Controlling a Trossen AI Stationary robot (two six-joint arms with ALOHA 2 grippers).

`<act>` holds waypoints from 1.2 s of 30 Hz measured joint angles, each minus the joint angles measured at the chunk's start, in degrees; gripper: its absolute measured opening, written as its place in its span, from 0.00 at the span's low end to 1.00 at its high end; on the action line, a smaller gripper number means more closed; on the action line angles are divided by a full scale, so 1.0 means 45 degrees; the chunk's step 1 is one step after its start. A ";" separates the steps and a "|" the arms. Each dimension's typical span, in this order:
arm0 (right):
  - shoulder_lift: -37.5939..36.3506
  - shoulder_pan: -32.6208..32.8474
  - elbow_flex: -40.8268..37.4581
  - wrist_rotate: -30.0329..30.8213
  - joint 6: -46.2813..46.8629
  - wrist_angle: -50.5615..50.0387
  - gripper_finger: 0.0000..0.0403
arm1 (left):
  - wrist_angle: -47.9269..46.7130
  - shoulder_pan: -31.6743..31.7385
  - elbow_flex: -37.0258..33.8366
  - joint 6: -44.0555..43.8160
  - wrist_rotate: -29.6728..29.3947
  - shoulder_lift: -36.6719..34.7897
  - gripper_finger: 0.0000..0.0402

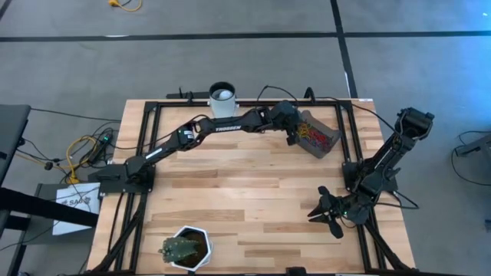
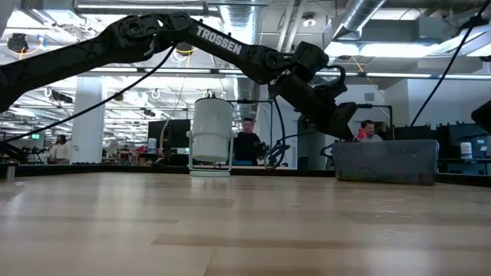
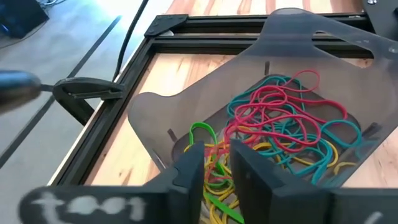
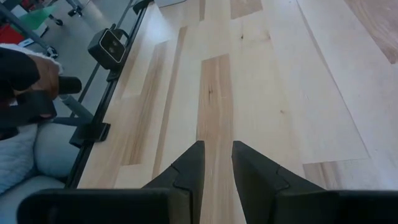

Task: Pick and place items into bin
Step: Put the red rubber band into the bin, then return to Home Position

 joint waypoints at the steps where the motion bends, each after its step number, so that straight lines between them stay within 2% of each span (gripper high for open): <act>1: 0.0000 0.0000 0.0000 0.0000 0.0000 0.0000 0.19 | 0.0005 0.0000 0.0000 -0.0014 0.0003 0.0000 0.18; 6: 0.0000 -0.0004 0.0005 0.0000 -0.0034 0.0000 0.19 | 0.0015 -0.0005 0.0000 -0.0114 -0.0011 0.0000 0.25; 11: -0.0269 -0.0058 0.0005 -0.0005 -0.0043 -0.0006 0.19 | -0.0140 -0.0076 -0.0005 -0.0229 -0.0018 -0.0113 0.27; 16: -0.1932 -0.0021 0.0015 0.0015 -0.1577 0.0102 0.19 | -0.1908 -0.0083 0.0175 -0.0556 -0.0019 -0.1090 0.24; 20: -0.4000 -0.0029 0.0015 0.0170 -0.4064 0.0119 0.19 | -0.3912 -0.0089 0.0175 -0.0557 0.0119 -0.2978 0.23; 23: -0.5714 -0.0024 0.0015 0.1017 -0.7025 0.0123 0.19 | -0.6093 -0.0156 0.0181 -0.0551 0.0139 -0.5197 0.23; 27: -0.7810 -0.0108 0.0019 0.3993 -0.9697 0.0421 0.19 | -0.8968 -0.0382 0.0240 -0.0738 0.0118 -0.7659 0.23; 29: -0.8642 -0.0443 0.0024 0.4717 -1.0536 0.0381 0.19 | -1.0072 -0.0619 0.0173 -0.0783 0.0020 -0.8569 0.23; 31: -0.9232 -0.0948 0.0024 0.3707 -1.1239 0.0135 0.19 | -1.0963 -0.0973 0.0162 -0.0735 -0.0006 -0.9547 0.23; 34: -0.9568 -0.2024 -0.0011 0.1007 -1.2102 0.0145 0.19 | -1.2873 -0.1614 0.0228 -0.0758 0.0079 -1.1116 0.23; 36: -0.9607 -0.2865 -0.0037 0.0249 -1.2610 0.0248 0.19 | -1.4110 -0.2201 0.0214 -0.1287 0.0001 -1.1846 0.23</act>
